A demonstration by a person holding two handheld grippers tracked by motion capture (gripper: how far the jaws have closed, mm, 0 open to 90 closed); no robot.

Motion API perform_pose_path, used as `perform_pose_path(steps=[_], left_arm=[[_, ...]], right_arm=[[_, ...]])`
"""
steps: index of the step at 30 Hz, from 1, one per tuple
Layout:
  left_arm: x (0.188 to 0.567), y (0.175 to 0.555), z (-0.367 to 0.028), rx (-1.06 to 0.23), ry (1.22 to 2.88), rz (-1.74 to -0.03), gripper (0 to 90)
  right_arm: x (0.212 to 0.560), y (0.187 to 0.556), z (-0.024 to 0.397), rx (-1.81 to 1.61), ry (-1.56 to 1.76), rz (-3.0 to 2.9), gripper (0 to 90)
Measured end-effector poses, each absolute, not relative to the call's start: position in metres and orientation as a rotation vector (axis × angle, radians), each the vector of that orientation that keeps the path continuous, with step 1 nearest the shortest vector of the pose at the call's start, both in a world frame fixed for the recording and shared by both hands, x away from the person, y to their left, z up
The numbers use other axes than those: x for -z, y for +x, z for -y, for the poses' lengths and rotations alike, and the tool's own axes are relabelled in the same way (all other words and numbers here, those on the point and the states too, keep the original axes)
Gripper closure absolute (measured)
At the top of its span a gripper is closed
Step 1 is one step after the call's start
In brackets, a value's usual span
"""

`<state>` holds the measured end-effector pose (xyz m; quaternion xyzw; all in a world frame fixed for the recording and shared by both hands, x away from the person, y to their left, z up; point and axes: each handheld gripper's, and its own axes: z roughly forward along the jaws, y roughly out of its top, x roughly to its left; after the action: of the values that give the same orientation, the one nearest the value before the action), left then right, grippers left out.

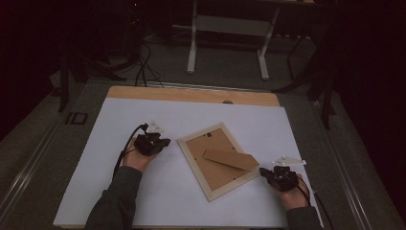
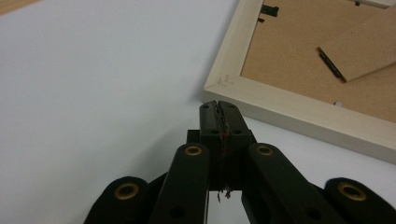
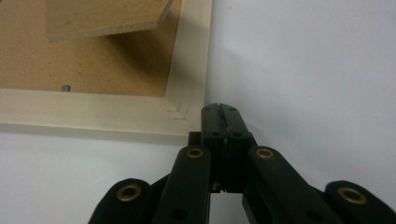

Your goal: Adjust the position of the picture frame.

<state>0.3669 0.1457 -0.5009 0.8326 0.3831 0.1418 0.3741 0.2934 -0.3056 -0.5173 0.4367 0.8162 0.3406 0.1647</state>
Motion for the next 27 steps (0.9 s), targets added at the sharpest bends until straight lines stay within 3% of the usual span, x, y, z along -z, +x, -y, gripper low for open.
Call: perform_pose_path(steps=[27], left_arm=[[0.528, 0.365, -0.109, -0.32, 2.183, -0.949, 90.0]], right_arm=[[0.523, 0.299, 0.304, -0.997, 1.271, -2.319, 89.8]])
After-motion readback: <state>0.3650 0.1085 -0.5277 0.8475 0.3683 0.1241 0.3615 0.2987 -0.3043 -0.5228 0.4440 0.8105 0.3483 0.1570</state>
